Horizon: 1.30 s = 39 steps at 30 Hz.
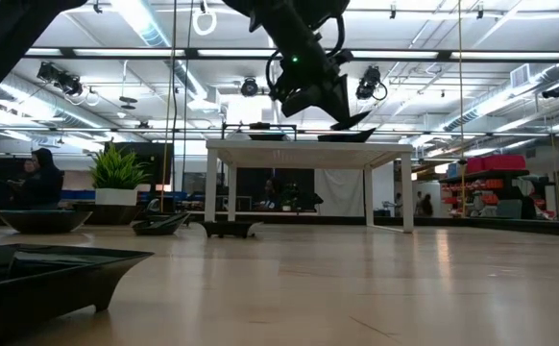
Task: Pick & Place Mini shaped plates
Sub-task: Stack the drop-shaped plate on top of the drop-shaped plate on the shelf
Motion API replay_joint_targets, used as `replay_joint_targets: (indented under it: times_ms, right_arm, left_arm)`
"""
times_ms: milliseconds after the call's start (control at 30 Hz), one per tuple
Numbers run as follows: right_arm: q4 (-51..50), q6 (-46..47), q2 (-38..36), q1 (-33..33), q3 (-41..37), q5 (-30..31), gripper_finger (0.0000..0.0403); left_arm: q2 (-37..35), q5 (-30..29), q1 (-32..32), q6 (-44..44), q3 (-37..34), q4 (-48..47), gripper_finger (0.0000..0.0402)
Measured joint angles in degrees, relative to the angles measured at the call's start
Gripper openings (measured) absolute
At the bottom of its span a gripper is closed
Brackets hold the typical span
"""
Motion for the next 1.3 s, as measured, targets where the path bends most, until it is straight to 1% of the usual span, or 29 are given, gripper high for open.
replay_joint_targets:
  times_ms: [200, 767, 933, 1067, 1300]
  right_arm:
    - [0.0, -0.01, 0.01, 0.02, 0.0, 0.0, 0.002]
    - [0.02, 0.0, 0.0, 0.0, 0.0, 0.02, 0.002]
    - [0.01, -0.01, 0.01, 0.01, 0.0, 0.0, 0.002]
    - [0.0, 0.0, 0.0, 0.0, 0.0, 0.0, 0.002]
    - [0.01, -0.01, 0.01, 0.0, 0.0, 0.0, 0.002]
  left_arm:
    - [0.0, 0.17, 0.44, 0.01, 0.0, 0.55, 0.0002]
    - [-0.02, -0.9, -1.47, -2.42, 0.06, 1.38, 0.0002]
    - [-0.15, -1.0, -1.47, -2.48, 4.19, -5.24, 0.0002]
    - [-0.19, -1.46, -0.64, -1.52, 4.49, -6.7, 0.0002]
    - [1.03, -0.95, 0.4, -1.43, 4.48, -2.89, 0.0002]
